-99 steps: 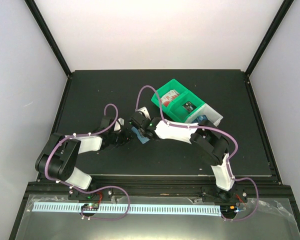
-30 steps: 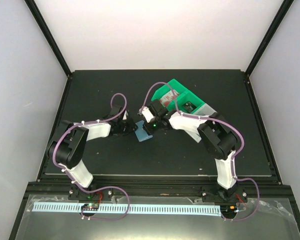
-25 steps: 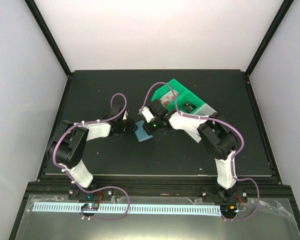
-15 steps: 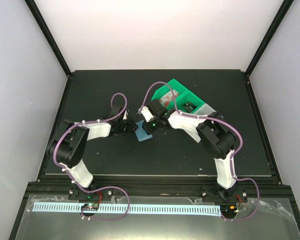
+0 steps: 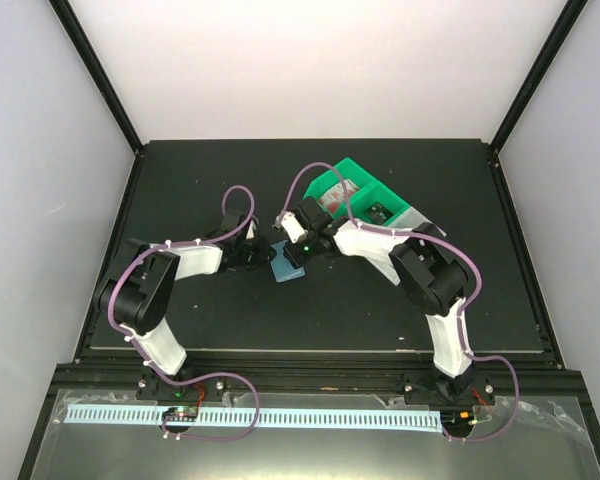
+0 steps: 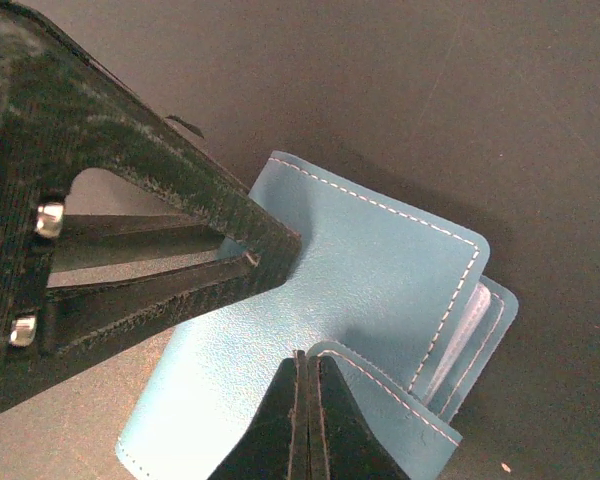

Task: Put the credit cards into the card holder
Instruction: Close the card holder at the center of the board.

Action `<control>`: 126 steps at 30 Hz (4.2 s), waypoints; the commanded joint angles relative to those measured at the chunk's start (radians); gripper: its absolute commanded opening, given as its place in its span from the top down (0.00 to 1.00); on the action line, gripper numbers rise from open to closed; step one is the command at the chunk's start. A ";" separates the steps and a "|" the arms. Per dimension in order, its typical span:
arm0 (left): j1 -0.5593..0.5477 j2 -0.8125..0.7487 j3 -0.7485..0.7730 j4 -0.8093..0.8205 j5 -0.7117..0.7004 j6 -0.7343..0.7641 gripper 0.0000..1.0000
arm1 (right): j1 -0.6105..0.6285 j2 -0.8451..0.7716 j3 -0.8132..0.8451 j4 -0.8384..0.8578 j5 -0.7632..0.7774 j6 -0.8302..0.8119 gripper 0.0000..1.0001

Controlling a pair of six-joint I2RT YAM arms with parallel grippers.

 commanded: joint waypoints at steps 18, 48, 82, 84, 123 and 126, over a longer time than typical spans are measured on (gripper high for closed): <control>-0.010 0.070 -0.039 -0.093 -0.008 0.009 0.76 | 0.039 0.114 0.029 -0.140 0.136 0.014 0.99; -0.002 0.068 -0.042 -0.092 -0.008 0.007 0.78 | 0.048 0.151 -0.115 -0.176 0.243 0.123 0.99; 0.007 0.070 -0.047 -0.088 0.002 0.011 0.78 | -0.163 0.223 -0.193 0.051 -0.167 0.380 0.99; 0.007 0.070 -0.047 -0.088 0.002 0.012 0.78 | -0.163 0.198 -0.187 0.052 -0.167 0.376 0.96; 0.007 0.070 -0.047 -0.080 0.040 0.022 0.77 | -0.003 0.025 0.090 -0.191 0.149 0.207 0.83; 0.007 0.071 -0.048 -0.078 0.041 0.023 0.77 | -0.003 0.041 0.099 -0.188 0.152 0.209 0.83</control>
